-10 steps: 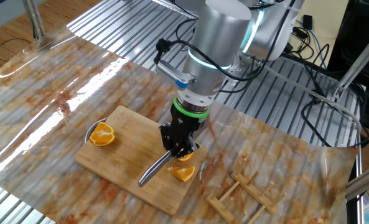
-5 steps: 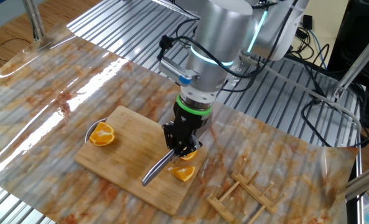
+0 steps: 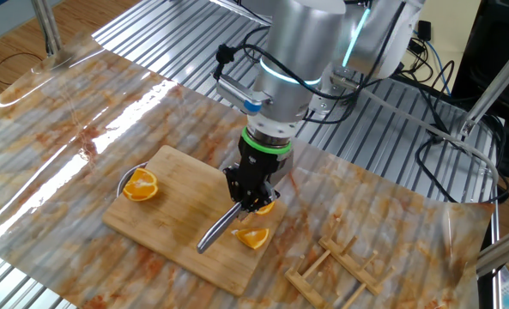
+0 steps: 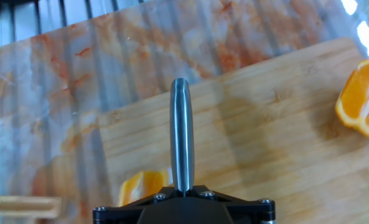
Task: Chop the orange
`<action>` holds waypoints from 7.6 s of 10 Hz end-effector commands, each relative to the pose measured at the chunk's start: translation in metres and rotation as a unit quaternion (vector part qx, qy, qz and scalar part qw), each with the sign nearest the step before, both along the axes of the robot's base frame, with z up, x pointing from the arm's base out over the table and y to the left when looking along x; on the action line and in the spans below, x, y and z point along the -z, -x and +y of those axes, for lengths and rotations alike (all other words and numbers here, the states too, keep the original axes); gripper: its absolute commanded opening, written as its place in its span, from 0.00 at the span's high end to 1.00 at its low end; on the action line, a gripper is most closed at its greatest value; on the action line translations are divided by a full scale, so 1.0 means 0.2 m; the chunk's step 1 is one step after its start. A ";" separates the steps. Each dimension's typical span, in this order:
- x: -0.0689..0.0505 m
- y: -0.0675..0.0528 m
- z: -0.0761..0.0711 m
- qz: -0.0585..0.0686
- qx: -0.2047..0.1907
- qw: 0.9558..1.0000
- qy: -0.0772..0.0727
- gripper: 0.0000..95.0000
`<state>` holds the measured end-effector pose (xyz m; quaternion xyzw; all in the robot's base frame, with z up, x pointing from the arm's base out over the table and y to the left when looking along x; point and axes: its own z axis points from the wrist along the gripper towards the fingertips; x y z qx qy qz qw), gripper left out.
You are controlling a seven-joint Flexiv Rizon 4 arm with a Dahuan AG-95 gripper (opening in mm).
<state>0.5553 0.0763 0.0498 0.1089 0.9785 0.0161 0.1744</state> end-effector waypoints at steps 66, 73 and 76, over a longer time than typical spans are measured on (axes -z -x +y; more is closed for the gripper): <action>0.02 -0.01 0.01 -0.018 0.007 1.000 -0.010 1.00; 0.04 -0.03 0.01 -0.001 0.003 1.000 -0.011 1.00; 0.03 -0.06 0.01 0.008 -0.002 1.000 -0.008 1.00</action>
